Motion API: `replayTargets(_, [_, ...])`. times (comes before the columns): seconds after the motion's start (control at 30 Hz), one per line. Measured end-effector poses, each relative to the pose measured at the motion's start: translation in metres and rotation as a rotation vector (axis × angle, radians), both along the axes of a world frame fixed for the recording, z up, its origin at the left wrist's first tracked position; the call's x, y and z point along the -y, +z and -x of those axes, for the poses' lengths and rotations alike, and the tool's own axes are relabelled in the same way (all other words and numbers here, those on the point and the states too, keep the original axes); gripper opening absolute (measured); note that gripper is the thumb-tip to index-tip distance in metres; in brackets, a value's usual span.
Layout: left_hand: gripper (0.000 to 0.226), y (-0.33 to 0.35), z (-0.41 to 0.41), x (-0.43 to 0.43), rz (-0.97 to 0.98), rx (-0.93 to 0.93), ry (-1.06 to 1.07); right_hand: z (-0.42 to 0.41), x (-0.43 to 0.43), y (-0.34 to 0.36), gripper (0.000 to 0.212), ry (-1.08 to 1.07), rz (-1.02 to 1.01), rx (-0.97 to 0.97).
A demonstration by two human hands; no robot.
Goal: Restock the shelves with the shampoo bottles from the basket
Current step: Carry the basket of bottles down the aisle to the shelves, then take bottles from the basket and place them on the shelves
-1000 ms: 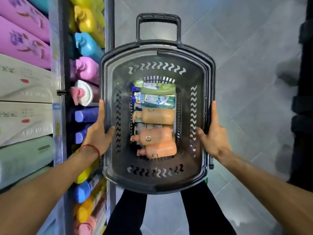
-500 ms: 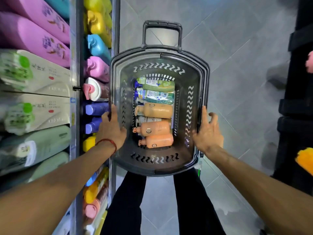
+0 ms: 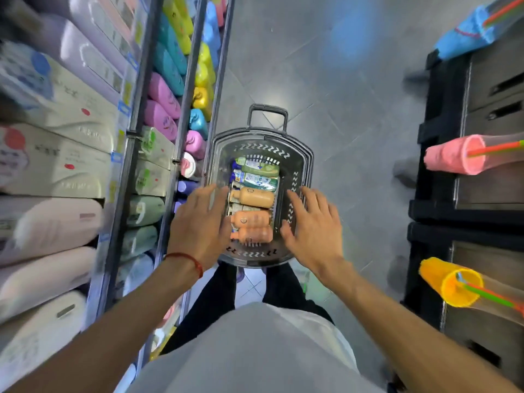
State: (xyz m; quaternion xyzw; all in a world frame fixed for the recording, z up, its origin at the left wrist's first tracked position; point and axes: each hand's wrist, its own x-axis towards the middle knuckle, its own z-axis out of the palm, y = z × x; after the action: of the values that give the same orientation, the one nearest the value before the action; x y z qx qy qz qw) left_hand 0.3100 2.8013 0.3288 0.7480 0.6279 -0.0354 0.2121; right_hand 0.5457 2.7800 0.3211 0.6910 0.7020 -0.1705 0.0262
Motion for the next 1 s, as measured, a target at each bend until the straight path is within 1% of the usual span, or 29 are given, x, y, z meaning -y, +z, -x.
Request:
replayTargets(0.17, [0.054,0.046,0.005,0.009,-0.136,-0.018,-0.005,0.001,0.000,0.059,0.060,0.094,-0.140,-0.002])
replayTargets(0.27, [0.055,0.064,0.007,0.016,-0.208,-0.042,-0.014,-0.003,-0.004,0.083,0.058,0.177,-0.195,0.029])
replayTargets(0.37, [0.055,0.072,0.005,0.022,-0.294,-0.050,-0.074,-0.009,-0.013,0.097,0.058,0.261,-0.268,0.052])
replayTargets(0.43, [0.055,0.077,0.002,0.024,-0.302,-0.091,-0.101,-0.015,-0.019,0.103,0.059,0.323,-0.303,0.064])
replayTargets(0.53, [0.057,0.083,-0.007,0.028,-0.250,-0.175,-0.073,-0.026,-0.032,0.106,0.059,0.444,-0.325,0.054])
replayTargets(0.63, [0.058,0.084,-0.023,0.036,-0.241,-0.205,0.013,-0.044,-0.051,0.103,0.061,0.587,-0.348,0.020])
replayTargets(0.73, [0.060,0.089,-0.053,0.046,-0.162,-0.297,0.178,-0.067,-0.073,0.101,0.061,0.736,-0.352,-0.015])
replayTargets(0.87, [0.065,0.101,-0.100,0.063,-0.125,-0.315,0.370,-0.098,-0.098,0.100,0.060,0.921,-0.366,-0.046])
replayTargets(1.0, [0.060,0.100,-0.135,0.087,-0.130,-0.315,0.489,-0.115,-0.118,0.100,0.058,1.070,-0.405,-0.050])
